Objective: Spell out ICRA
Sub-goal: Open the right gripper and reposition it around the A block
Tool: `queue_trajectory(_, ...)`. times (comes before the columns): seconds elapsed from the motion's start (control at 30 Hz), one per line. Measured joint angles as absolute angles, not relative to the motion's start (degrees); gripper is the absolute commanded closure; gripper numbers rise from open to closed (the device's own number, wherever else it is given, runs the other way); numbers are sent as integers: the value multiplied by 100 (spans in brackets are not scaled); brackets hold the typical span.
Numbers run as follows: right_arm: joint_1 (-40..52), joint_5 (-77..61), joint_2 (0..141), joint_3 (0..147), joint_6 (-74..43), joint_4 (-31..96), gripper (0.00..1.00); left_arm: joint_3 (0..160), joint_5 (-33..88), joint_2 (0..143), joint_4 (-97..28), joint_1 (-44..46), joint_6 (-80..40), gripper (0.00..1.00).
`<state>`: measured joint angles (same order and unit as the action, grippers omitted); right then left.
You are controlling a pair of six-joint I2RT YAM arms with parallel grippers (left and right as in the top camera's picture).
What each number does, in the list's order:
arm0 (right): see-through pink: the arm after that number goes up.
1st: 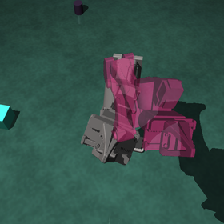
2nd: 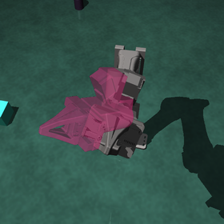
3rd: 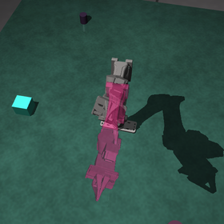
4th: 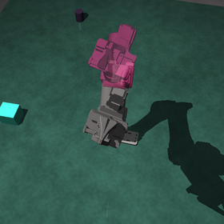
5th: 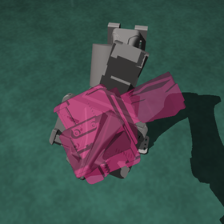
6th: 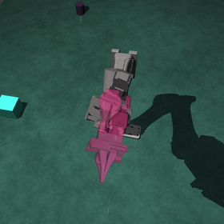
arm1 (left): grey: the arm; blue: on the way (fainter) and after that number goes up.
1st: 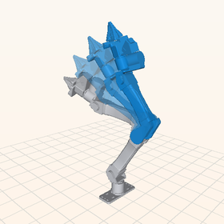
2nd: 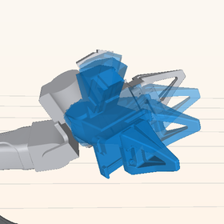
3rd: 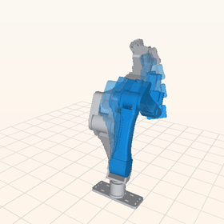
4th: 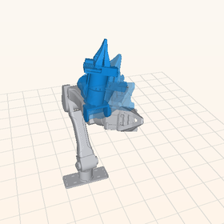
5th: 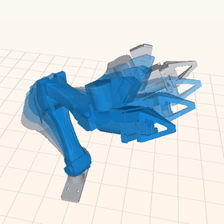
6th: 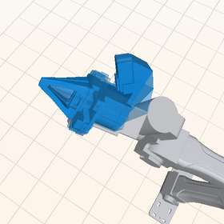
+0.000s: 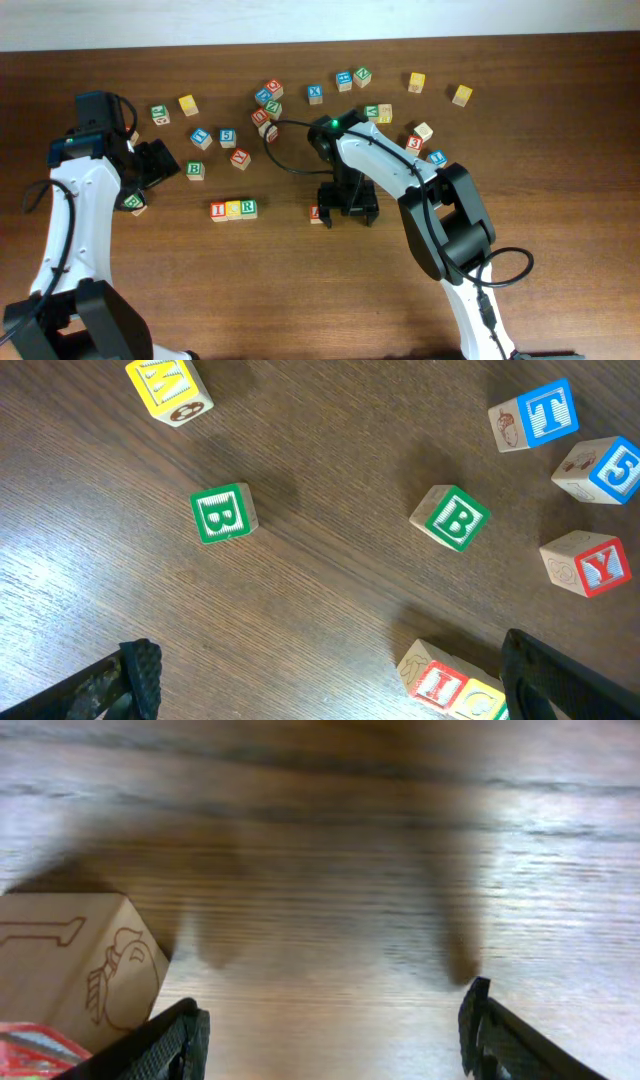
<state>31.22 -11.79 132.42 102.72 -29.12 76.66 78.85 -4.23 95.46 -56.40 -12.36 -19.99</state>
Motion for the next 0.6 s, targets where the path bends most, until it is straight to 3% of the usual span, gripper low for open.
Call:
queue_trajectory(0.53, 3170, -1492, 13242, 10252, -2661, 8005, 28, 7887, -423, 9546, -5640, -1236, -1999, 1)
queue_trajectory(0.6, 3240, -1494, 13242, 10250, -2567, 8014, 46, 7887, -423, 9546, -5640, -1236, -1999, 1)
